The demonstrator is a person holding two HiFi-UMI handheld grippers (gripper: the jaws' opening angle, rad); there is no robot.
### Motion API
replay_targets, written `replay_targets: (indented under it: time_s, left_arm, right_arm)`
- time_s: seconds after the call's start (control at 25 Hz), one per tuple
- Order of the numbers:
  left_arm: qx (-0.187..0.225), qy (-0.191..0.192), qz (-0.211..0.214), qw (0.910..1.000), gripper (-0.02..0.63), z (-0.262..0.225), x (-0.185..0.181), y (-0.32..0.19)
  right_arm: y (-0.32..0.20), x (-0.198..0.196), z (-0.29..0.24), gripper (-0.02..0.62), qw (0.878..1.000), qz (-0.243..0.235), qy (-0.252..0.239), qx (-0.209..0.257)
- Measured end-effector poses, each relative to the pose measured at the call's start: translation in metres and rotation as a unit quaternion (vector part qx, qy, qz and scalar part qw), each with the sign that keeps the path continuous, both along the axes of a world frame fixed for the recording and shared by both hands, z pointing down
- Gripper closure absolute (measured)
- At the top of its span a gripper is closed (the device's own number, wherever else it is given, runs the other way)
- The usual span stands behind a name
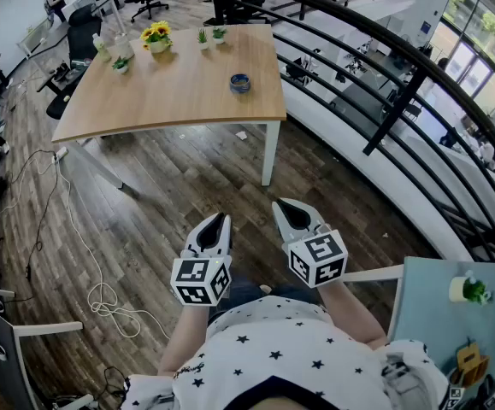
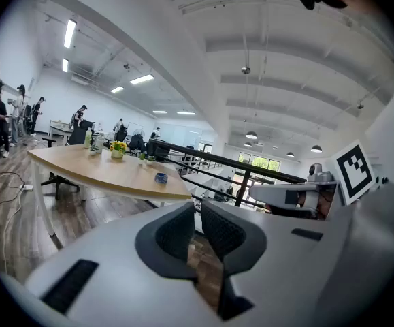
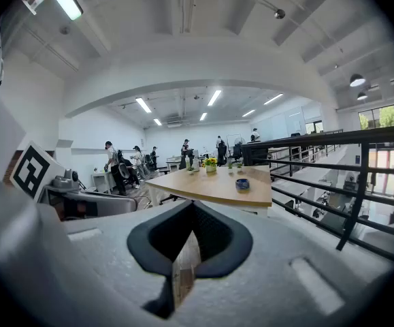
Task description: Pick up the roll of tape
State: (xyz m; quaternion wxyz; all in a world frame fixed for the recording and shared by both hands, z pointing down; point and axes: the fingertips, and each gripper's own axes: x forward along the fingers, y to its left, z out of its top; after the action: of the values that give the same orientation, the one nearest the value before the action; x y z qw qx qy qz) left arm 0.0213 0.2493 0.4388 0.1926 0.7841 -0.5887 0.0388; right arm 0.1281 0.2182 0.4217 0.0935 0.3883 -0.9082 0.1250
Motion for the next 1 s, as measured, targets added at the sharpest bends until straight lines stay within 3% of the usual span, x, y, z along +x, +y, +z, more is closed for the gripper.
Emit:
replay_targets:
  time_s: [1.0]
  left_arm:
    - [0.002,-0.002,-0.009,1.0000,0.572,-0.005,-0.001,0.019]
  right_arm:
    - [0.016,0.006,0.005,0.589,1.000,0.002,0.003,-0.016]
